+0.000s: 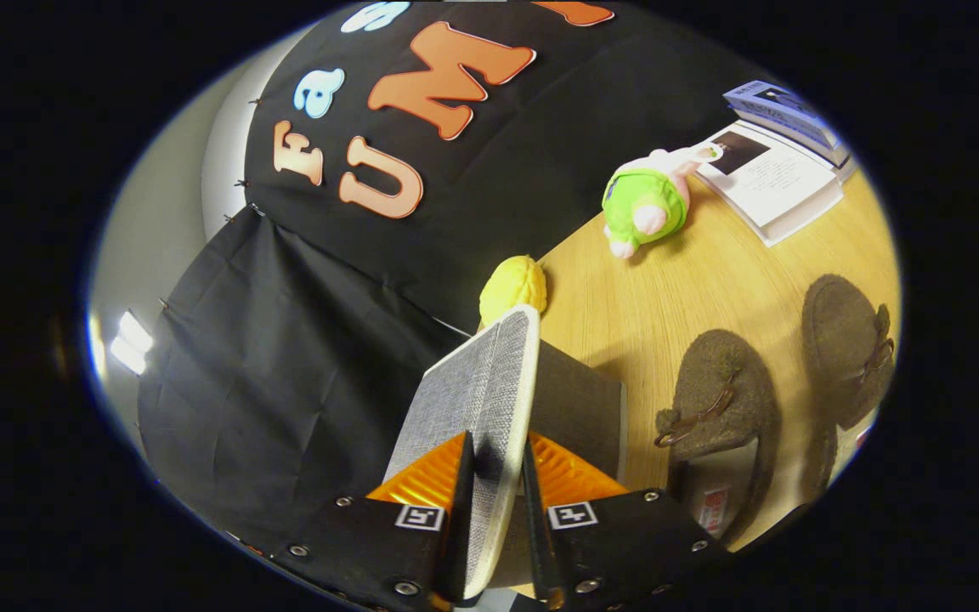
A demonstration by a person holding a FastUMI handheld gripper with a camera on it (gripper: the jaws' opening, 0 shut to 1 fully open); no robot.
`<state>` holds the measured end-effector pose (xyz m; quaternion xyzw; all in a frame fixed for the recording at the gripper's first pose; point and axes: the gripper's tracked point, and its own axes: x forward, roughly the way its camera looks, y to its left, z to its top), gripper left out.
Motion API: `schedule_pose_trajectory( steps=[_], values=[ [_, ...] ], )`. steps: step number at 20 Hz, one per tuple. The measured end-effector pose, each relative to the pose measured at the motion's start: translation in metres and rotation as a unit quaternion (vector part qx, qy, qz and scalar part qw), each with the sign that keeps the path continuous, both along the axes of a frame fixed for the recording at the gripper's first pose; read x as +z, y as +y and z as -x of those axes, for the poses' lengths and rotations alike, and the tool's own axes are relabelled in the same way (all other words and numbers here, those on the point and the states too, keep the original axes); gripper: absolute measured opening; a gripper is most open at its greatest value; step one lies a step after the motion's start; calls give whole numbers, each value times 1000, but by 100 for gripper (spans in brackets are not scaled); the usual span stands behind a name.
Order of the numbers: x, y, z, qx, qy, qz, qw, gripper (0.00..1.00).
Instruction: Open the storage box then place both shoes into the box .Put the left shoe in first, then the right shoe, with the right side of both shoes facing outward in a uniform manner.
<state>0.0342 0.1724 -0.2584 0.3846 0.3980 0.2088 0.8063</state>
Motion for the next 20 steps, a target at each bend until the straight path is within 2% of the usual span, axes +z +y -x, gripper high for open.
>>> schedule_pose_trajectory(
  steps=[5, 13, 16, 20],
  values=[
    [16, 6, -2, -1, 15, 10, 1000, 9],
    [99, 45, -6, 15, -49, 3, 999, 9],
    [130, 76, -5, 16, -69, -23, 997, 9],
    [151, 132, 1, 40, -72, -53, 995, 9]
  ],
)
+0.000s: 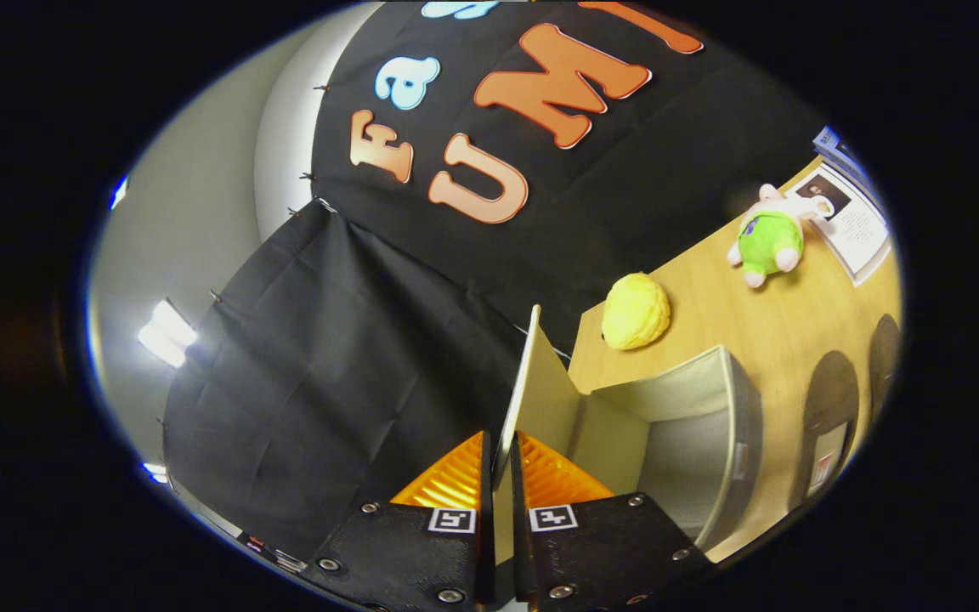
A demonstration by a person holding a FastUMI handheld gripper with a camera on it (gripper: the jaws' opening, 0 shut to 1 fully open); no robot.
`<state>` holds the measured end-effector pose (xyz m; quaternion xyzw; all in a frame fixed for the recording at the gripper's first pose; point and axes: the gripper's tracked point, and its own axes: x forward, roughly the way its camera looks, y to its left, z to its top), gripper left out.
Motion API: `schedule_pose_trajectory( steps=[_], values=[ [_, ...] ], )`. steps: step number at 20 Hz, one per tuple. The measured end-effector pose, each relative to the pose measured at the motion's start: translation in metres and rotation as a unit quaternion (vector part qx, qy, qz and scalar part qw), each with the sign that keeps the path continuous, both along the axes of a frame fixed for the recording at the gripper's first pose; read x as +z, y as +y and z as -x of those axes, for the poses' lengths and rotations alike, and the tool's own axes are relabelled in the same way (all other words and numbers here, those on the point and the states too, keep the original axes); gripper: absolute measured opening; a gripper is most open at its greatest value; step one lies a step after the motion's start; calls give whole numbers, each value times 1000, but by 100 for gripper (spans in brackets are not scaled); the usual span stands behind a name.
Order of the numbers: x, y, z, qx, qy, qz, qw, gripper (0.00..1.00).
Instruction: Open the storage box then place both shoes into the box .Put the left shoe in first, then the right shoe, with the right side of both shoes facing outward in a uniform manner.
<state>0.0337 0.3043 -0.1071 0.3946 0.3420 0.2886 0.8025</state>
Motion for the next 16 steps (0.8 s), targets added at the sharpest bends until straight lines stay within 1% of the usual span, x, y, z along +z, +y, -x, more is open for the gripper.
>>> schedule_pose_trajectory(
  steps=[4, 7, 8, 9, 10, 13, 15, 16],
  values=[
    [-1, 50, -1, 0, 1, -25, 1000, 8],
    [-21, 92, 7, 9, 43, -51, 998, 10],
    [-28, 101, 12, 15, 56, -49, 997, 16],
    [-36, 111, 15, 22, 65, -41, 997, 19],
    [-43, 121, 18, 30, 73, -33, 996, 25],
    [-62, 144, 24, 58, 87, -4, 995, 35],
    [-66, 146, 29, 70, 85, 9, 994, 41],
    [-67, 144, 31, 72, 81, 14, 994, 48]
  ],
)
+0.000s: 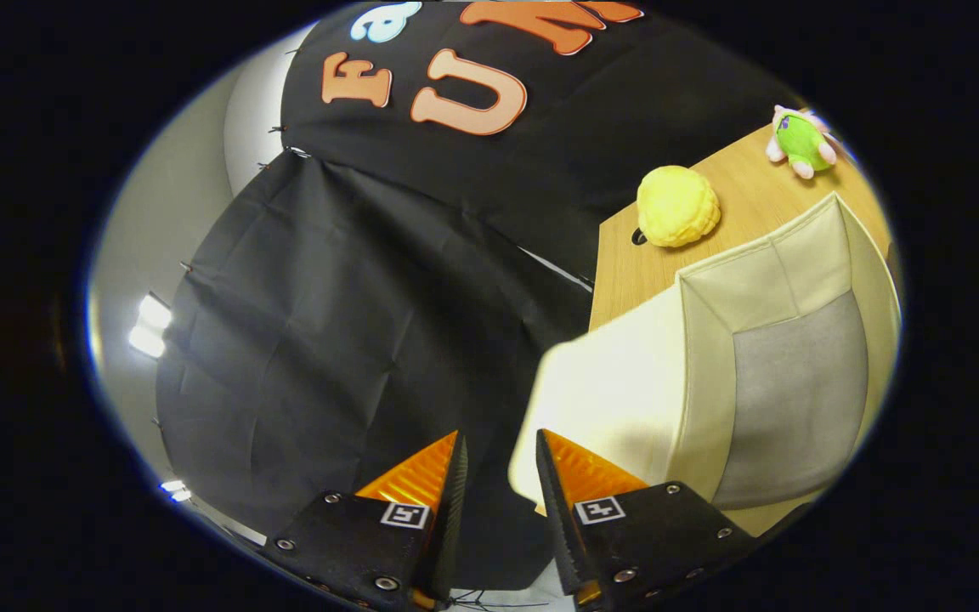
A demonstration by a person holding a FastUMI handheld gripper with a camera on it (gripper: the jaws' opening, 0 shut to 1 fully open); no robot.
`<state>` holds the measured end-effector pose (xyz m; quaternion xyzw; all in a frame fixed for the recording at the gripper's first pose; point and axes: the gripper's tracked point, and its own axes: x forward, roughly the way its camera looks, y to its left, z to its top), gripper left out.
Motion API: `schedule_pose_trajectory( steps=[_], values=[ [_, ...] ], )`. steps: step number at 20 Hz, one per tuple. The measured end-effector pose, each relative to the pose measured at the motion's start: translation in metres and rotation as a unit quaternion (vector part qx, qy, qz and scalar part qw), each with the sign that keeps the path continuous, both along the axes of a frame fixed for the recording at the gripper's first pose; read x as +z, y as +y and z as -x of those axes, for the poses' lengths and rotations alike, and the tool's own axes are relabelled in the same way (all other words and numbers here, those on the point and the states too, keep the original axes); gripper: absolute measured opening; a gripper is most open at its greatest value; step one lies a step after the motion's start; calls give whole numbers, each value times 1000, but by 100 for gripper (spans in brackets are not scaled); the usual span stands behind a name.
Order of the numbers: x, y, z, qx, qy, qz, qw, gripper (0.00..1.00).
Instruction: Open the storage box then place both shoes into the box .Put the left shoe in first, then the right shoe, with the right side of both shoes facing outward in a uniform manner.
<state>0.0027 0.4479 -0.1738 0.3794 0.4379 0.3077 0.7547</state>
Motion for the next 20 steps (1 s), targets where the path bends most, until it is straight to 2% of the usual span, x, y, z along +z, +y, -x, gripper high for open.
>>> schedule_pose_trajectory(
  steps=[6, 10, 16, 20],
  values=[
    [4, -39, 2, -5, -32, 32, 999, 73],
    [-4, -84, 3, -13, -53, 75, 996, 85],
    [-26, -175, -6, -57, -62, 145, 986, 88],
    [-59, -246, -13, -84, -60, 235, 966, 88]
  ],
)
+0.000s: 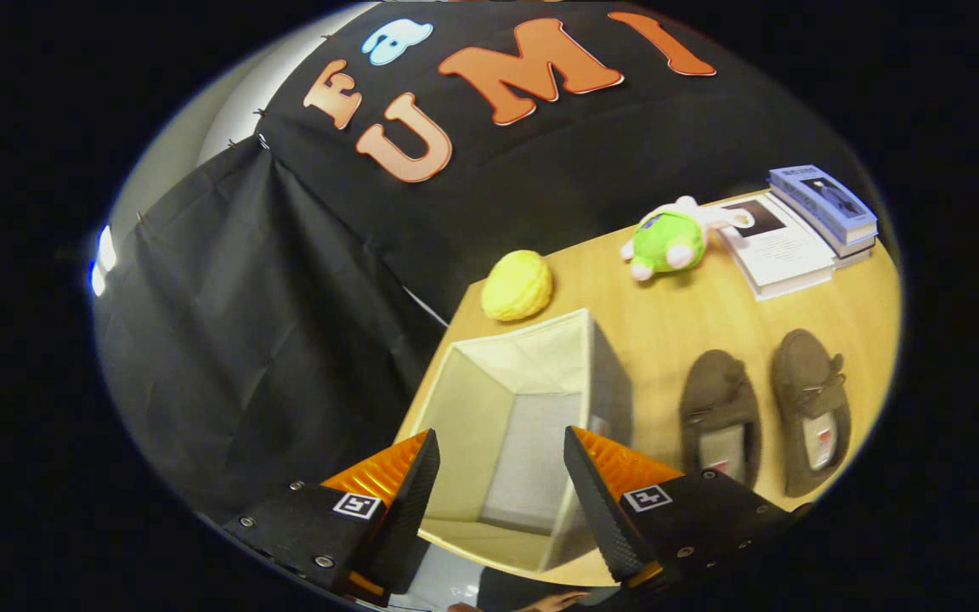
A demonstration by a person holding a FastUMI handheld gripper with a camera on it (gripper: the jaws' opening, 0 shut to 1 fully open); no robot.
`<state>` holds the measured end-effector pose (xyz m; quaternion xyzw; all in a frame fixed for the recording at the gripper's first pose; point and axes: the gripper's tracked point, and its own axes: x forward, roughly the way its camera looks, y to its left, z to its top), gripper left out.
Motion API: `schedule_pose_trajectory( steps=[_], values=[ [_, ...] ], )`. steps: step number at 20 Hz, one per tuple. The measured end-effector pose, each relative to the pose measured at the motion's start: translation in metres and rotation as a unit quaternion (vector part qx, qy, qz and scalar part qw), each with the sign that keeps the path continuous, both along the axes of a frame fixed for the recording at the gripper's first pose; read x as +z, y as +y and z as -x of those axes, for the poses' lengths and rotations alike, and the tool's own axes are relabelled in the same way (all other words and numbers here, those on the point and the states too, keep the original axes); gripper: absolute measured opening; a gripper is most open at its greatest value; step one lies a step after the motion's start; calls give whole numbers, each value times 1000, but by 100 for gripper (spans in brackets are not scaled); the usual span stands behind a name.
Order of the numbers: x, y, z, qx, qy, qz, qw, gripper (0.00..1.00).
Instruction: Open the storage box then place both shoes into the box .Put the left shoe in first, then the right shoe, with the right side of both shoes facing outward in a uniform manner.
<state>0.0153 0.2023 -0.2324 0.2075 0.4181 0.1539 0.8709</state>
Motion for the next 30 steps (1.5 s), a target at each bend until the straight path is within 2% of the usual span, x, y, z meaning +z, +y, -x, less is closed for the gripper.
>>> schedule_pose_trajectory(
  steps=[5, 10, 13, 17, 21, 22, 25, 28, 30],
  values=[
    [-47, -73, 13, -6, 28, 105, 994, 88],
    [-76, -118, 30, 19, 41, 198, 979, 88],
    [-97, -131, 36, 33, 63, 219, 973, 84],
    [-124, -143, 32, 36, 111, 226, 967, 69],
    [-144, -148, 21, 30, 136, 233, 962, 55],
    [-149, -146, 19, 32, 145, 232, 961, 46],
    [-161, -156, 13, 19, 159, 253, 954, 37],
    [-167, -158, 11, 12, 167, 259, 951, 16],
    [-166, -159, 11, 3, 168, 264, 950, 7]
  ],
)
